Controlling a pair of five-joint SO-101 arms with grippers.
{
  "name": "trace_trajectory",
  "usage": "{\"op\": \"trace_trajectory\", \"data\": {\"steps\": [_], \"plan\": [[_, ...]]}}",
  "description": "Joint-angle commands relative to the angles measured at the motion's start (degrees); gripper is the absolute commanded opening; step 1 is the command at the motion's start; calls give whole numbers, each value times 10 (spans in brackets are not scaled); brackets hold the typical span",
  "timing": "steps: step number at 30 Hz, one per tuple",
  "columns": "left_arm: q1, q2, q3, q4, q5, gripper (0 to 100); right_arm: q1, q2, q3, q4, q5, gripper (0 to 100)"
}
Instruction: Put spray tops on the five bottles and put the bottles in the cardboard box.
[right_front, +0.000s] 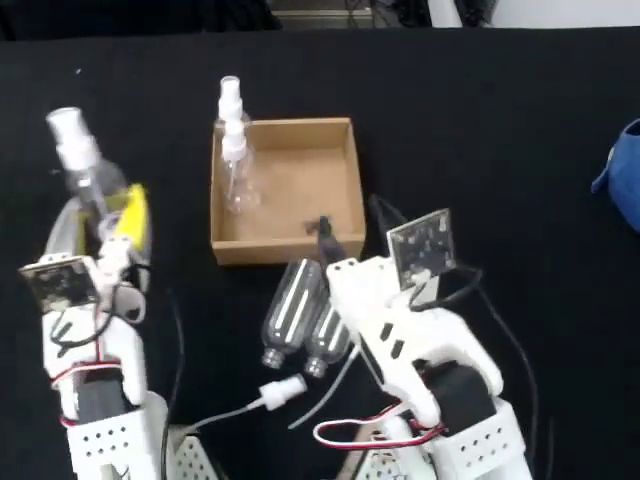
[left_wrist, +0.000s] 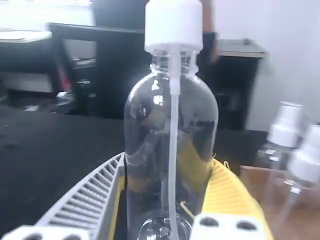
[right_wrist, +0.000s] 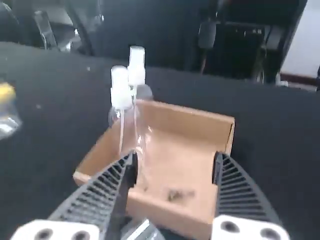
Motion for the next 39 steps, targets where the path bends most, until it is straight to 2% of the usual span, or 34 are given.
{"op": "trace_trajectory", "data": {"steps": [1,5,10,15,19,23,27,39], "plan": [[-84,-3,-18,-14,1,30,14,-38,15,-2,-2,219],[-122,-3,-53,-14,-10,30,14,-64,47,-2,-2,219],[-127,-3,-74,-16,-101,30,13,-79,72,-2,-2,219],[-148,7,-63,-73,-131,30,13,-79,75,-2,-3,219],[-160,79,-87,-105,-131,30,13,-79,76,-2,-3,219],[-176,214,-159,-148,-131,30,13,-79,80,-2,-3,219],[-205,339,-203,-229,-130,30,13,-79,80,-2,-3,219],[-284,600,-209,-498,-129,30,14,-79,80,-2,-3,219]]}}
